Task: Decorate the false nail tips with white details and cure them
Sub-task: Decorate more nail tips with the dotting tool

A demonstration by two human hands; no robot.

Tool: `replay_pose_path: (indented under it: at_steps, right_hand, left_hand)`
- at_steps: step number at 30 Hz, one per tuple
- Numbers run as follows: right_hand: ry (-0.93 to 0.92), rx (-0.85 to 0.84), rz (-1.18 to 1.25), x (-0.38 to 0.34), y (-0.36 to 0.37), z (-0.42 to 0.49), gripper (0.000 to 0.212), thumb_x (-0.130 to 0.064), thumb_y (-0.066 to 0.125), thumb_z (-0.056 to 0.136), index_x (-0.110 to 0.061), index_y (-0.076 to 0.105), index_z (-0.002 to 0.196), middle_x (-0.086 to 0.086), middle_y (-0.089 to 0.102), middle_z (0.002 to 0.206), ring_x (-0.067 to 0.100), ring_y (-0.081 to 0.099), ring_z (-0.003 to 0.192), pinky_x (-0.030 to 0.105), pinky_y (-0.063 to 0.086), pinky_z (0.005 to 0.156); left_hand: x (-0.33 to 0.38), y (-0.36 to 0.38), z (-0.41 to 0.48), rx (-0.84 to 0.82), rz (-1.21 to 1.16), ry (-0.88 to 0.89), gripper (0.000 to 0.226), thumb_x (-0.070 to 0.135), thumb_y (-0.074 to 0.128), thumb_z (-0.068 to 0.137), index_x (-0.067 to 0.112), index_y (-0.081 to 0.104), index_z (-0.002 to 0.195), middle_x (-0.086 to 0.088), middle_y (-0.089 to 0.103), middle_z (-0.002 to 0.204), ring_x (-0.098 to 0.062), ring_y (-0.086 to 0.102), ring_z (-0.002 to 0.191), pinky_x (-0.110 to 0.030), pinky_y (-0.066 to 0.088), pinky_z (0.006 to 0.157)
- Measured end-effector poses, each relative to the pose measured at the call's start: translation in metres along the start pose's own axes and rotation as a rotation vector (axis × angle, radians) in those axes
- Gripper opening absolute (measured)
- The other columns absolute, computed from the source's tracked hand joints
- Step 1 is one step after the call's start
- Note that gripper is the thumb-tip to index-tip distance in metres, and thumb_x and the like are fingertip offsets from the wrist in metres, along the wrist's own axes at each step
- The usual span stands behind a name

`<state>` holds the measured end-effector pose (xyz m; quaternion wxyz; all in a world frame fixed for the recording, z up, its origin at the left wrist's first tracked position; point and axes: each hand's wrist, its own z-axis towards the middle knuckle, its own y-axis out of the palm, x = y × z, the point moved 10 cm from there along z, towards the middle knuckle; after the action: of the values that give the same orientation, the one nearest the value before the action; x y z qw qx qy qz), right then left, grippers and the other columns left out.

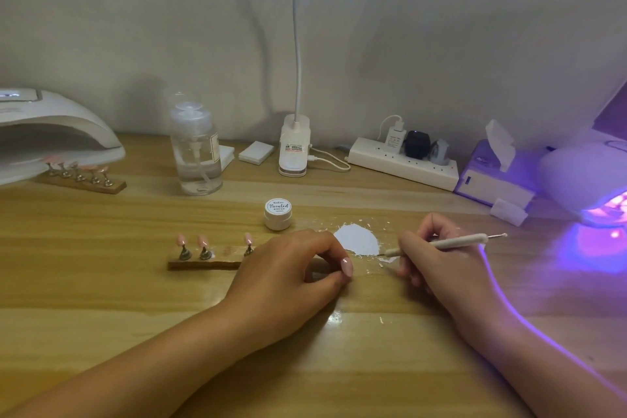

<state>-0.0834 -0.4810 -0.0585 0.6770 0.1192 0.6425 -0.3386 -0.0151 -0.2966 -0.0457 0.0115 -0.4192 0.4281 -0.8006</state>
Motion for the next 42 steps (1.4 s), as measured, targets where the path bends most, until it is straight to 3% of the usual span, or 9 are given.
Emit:
replay_pose_path:
  at_steps: [10, 12, 15, 19, 26, 31, 34, 38, 42]
  right_hand:
    - [-0.017, -0.042, -0.136, -0.002, 0.007, -0.001, 0.030, -0.038, 0.072, 0.086, -0.017, 0.054, 0.074, -0.002, 0.074, 0.066, 0.000, 0.059, 0.053, 0.015, 0.041, 0.052]
    - [-0.015, -0.054, -0.161, -0.003, 0.009, -0.001, 0.028, -0.036, 0.072, 0.087, -0.018, 0.054, 0.074, -0.003, 0.074, 0.066, 0.000, 0.061, 0.054, 0.023, 0.041, 0.058]
    - [0.001, -0.022, -0.129, -0.001, 0.005, 0.001, 0.025, -0.026, 0.070, 0.087, -0.017, 0.053, 0.072, -0.001, 0.073, 0.062, -0.002, 0.056, 0.048, 0.021, 0.039, 0.054]
    - [-0.028, -0.043, -0.246, -0.003, 0.008, 0.000, 0.028, -0.041, 0.069, 0.088, -0.020, 0.054, 0.076, -0.009, 0.074, 0.067, -0.004, 0.060, 0.061, 0.027, 0.040, 0.062]
    - [-0.017, -0.032, -0.252, -0.001, 0.009, 0.001, 0.028, -0.039, 0.068, 0.088, -0.018, 0.054, 0.075, -0.008, 0.073, 0.064, -0.002, 0.060, 0.058, 0.027, 0.040, 0.061]
    - [-0.047, 0.068, 0.060, -0.013, -0.004, -0.002, 0.023, -0.029, 0.066, 0.094, -0.013, 0.053, 0.082, 0.001, 0.072, 0.065, 0.006, 0.054, 0.042, 0.016, 0.038, 0.038]
    - [-0.067, 0.079, 0.247, -0.027, -0.004, -0.008, 0.029, -0.039, 0.066, 0.091, -0.012, 0.059, 0.096, 0.003, 0.074, 0.072, 0.008, 0.058, 0.048, 0.017, 0.042, 0.039]
    - [0.017, -0.007, 0.423, -0.025, 0.018, -0.022, 0.034, -0.045, 0.071, 0.079, -0.013, 0.063, 0.089, 0.005, 0.071, 0.068, 0.008, 0.055, 0.045, 0.016, 0.040, 0.039]
    - [0.051, -0.040, 0.411, -0.020, 0.027, -0.027, 0.024, -0.036, 0.064, 0.091, -0.013, 0.059, 0.090, 0.009, 0.073, 0.068, 0.011, 0.058, 0.044, 0.017, 0.042, 0.040]
  left_hand:
    - [0.000, 0.000, 0.001, -0.011, -0.053, -0.007, 0.009, 0.034, 0.070, 0.084, 0.042, 0.067, 0.082, 0.029, 0.064, 0.089, 0.013, 0.052, 0.066, -0.021, 0.034, 0.062]
    - [-0.001, 0.001, 0.002, -0.016, -0.059, -0.006, 0.010, 0.032, 0.071, 0.084, 0.042, 0.068, 0.082, 0.029, 0.065, 0.090, 0.014, 0.052, 0.065, -0.023, 0.035, 0.063]
    - [0.001, 0.002, 0.004, -0.024, -0.047, 0.011, 0.013, 0.031, 0.071, 0.084, 0.042, 0.067, 0.081, 0.028, 0.066, 0.090, 0.016, 0.051, 0.065, -0.022, 0.034, 0.062]
    - [0.004, 0.002, 0.003, -0.013, -0.017, 0.038, 0.012, 0.030, 0.070, 0.084, 0.041, 0.067, 0.082, 0.026, 0.067, 0.089, 0.018, 0.050, 0.068, -0.018, 0.032, 0.061]
    - [0.003, 0.002, 0.001, 0.008, 0.028, 0.022, 0.007, 0.035, 0.068, 0.085, 0.041, 0.066, 0.085, 0.030, 0.062, 0.092, 0.018, 0.050, 0.071, -0.015, 0.030, 0.061]
    - [0.000, 0.003, 0.002, -0.010, -0.011, 0.001, 0.007, 0.039, 0.065, 0.083, 0.044, 0.064, 0.087, 0.030, 0.061, 0.093, 0.006, 0.053, 0.066, -0.022, 0.034, 0.062]
    - [-0.001, 0.003, 0.002, -0.017, -0.032, -0.003, 0.011, 0.035, 0.065, 0.082, 0.044, 0.062, 0.086, 0.027, 0.063, 0.095, 0.004, 0.052, 0.062, -0.025, 0.036, 0.063]
    - [-0.001, 0.003, 0.002, -0.025, -0.062, -0.002, 0.012, 0.032, 0.066, 0.082, 0.043, 0.062, 0.082, 0.025, 0.066, 0.094, 0.006, 0.052, 0.059, -0.026, 0.037, 0.063]
    - [0.001, 0.002, 0.002, -0.025, -0.070, 0.017, 0.019, 0.024, 0.069, 0.084, 0.041, 0.062, 0.079, 0.025, 0.065, 0.089, 0.008, 0.050, 0.057, -0.025, 0.033, 0.060]
